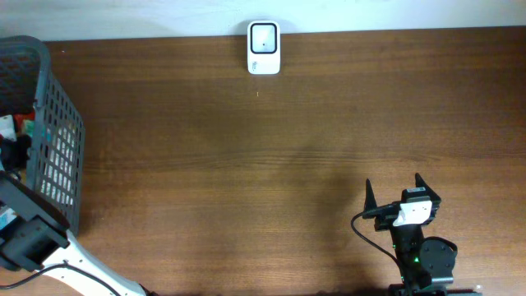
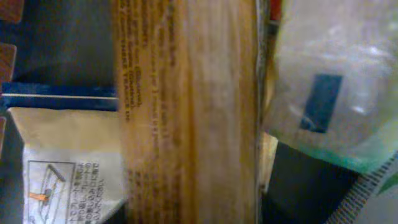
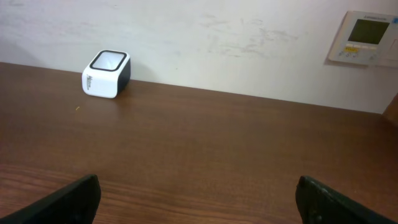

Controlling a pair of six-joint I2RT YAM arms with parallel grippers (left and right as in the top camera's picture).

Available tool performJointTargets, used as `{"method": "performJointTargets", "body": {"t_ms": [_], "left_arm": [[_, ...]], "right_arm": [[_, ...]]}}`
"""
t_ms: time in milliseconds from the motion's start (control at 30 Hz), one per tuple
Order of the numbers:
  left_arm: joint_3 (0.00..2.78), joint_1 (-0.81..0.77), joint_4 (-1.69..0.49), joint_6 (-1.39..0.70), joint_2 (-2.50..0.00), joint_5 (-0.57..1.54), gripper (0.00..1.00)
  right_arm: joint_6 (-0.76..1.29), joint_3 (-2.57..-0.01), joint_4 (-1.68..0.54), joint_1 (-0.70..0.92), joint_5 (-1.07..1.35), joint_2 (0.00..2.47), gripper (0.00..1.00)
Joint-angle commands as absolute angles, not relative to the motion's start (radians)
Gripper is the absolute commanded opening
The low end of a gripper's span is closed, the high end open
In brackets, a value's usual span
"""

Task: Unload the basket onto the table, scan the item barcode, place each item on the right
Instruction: 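Reach the left gripper into the basket and grasp the orange-topped pasta pack, then lift the pasta pack out and lay it on the table centre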

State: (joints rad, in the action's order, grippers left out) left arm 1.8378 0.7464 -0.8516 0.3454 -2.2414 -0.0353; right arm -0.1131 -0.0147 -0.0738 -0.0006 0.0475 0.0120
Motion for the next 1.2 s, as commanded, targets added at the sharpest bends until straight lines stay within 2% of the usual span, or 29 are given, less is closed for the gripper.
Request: {"method": "performJointTargets", "body": {"t_ms": [0,300,567,700,800,900,1033,1167], "left_arm": [[1.836,0.755,-0.854,0.325,-2.285,-0.038,0.15],[1.975,0.755,-0.855,0.213,-2.053,0.043,0.0],[2.004,0.749,-0.764,0.144,-1.745,0.104,0.0],[2.004,0.735,-0.739,0.142,-1.623,0.227,0.0],[2.004,0.662,-0.769,0.061,-1.551,0.321,0.0],[2.004,0.517,-0.879,0.01,-1.518,0.413,0.0],[1.956,0.252,-1.022,0.007,-1.534,0.393,0.0],[1.754,0.029,-1.014,-0.11,-1.541,0.284,0.0]], "right_arm": [[-0.12,-0.006,-0.072,-0.007,0.053,0.007,0.99],[-0.12,-0.006,-0.072,-0.007,0.053,0.007,0.99],[-0.12,-0.006,-0.072,-0.007,0.052,0.007,0.98],[-0.12,-0.006,-0.072,-0.007,0.053,0.007,0.98],[-0.12,-0.006,-0.072,-0.007,0.053,0.007,0.99],[-0.12,-0.006,-0.072,-0.007,0.052,0.007,0.99],[-0.12,-0.006,-0.072,-0.007,0.052,0.007,0.99],[-0.12,-0.006,-0.072,-0.007,0.053,0.007,0.99]]}}
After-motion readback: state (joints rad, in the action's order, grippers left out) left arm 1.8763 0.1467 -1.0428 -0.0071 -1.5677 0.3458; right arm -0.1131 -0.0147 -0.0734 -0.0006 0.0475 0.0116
